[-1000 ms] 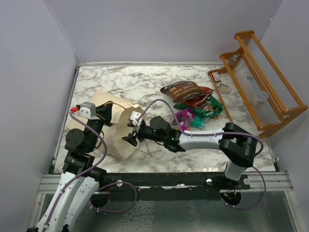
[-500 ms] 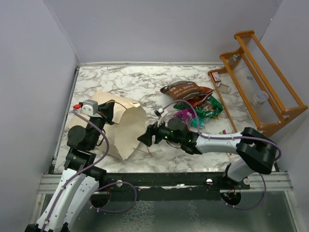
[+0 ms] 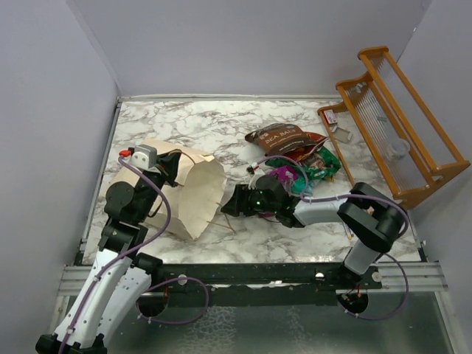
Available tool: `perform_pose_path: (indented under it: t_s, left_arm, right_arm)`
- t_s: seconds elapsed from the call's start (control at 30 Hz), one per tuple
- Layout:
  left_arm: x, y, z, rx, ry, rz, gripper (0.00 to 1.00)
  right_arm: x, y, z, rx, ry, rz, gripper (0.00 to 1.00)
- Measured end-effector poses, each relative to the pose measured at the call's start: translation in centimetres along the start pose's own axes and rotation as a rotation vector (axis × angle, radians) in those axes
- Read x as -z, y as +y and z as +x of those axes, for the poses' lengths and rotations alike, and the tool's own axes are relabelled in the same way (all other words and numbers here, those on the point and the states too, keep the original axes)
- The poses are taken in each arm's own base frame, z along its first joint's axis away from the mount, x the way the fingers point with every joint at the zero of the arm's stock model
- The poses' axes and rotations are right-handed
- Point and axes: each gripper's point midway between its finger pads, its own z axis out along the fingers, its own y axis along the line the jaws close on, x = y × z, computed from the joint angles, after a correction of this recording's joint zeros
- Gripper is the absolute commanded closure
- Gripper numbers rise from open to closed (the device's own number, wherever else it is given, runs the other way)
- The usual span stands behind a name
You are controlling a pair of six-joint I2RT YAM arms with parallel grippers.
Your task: Take the snacks out of the paper bag
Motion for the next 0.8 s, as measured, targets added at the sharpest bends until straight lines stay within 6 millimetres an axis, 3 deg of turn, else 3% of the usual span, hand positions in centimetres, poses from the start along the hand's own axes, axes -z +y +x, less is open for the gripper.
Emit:
perform_pose_path:
  t_s: [0.1, 0.2, 0.4, 0.5, 0.63, 0.8]
  left_arm:
    - [-0.1, -0.3, 0.0, -0.001, 0.008, 0.019, 1.0]
    - [-0.3, -0.6, 0.5, -0.001, 0.026, 0.037, 1.0]
    - [-0.6, -1.1, 1.6, 0.003, 0.07, 0.069, 1.0]
    - [-0.7, -1.4, 1.8, 0.002, 0.082, 0.087, 1.0]
    - [-0.9, -1.7, 1.7, 0.002, 0.088, 0.107, 1.0]
    - [-1.0, -2.6, 1.2, -0.008, 0.085, 0.157, 1.0]
  right_arm:
    - [-1.2, -1.2, 1.1, -0.048, 0.053, 0.007, 0.42]
    - [-2.0, -0.8, 1.6, -0.071, 0.079, -0.021, 0.45]
    - [-3.6, 1.1, 0.6, -0.106, 0.068, -0.105, 0.64]
    - [-4.5, 1.2, 0.9, -0.135, 0.082, -0.126, 0.67]
    - [-5.5, 0.7, 1.7, -0.161, 0.106, -0.127, 0.81]
    - [-6.4, 1.0, 1.5, -0.189, 0.106, -0.148, 0.91]
